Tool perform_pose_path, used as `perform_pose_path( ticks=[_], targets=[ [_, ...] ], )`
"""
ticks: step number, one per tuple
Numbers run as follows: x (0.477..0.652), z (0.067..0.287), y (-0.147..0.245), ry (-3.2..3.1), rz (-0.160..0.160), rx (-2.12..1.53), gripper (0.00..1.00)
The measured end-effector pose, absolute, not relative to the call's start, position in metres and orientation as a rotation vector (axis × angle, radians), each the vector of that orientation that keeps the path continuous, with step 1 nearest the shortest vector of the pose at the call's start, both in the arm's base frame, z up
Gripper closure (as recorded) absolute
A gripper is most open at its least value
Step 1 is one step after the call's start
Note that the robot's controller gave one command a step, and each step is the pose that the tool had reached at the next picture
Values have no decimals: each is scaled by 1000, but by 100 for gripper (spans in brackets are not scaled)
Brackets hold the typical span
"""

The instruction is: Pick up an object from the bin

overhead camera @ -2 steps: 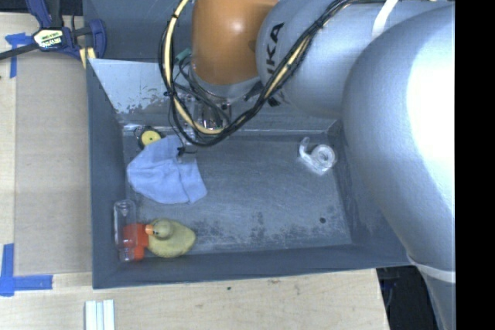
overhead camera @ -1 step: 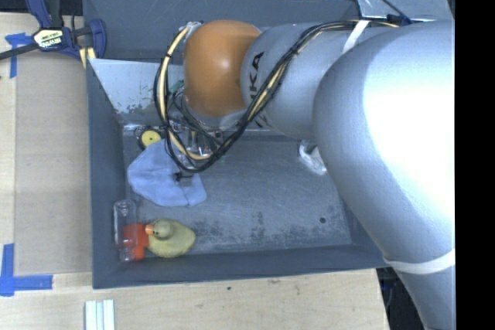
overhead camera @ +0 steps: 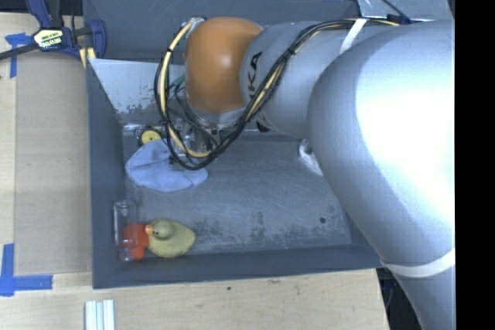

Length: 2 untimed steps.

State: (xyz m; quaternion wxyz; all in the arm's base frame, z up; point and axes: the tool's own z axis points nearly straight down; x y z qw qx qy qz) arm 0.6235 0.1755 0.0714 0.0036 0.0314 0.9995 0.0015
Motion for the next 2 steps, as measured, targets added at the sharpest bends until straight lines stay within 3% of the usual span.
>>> perform_pose_path(
  ticks=[1, 2],
  targets=[
    [623, 71, 175, 3133, 5, 99, 100],
    [613, 163, 173, 3134, 4, 117, 100]
  ],
)
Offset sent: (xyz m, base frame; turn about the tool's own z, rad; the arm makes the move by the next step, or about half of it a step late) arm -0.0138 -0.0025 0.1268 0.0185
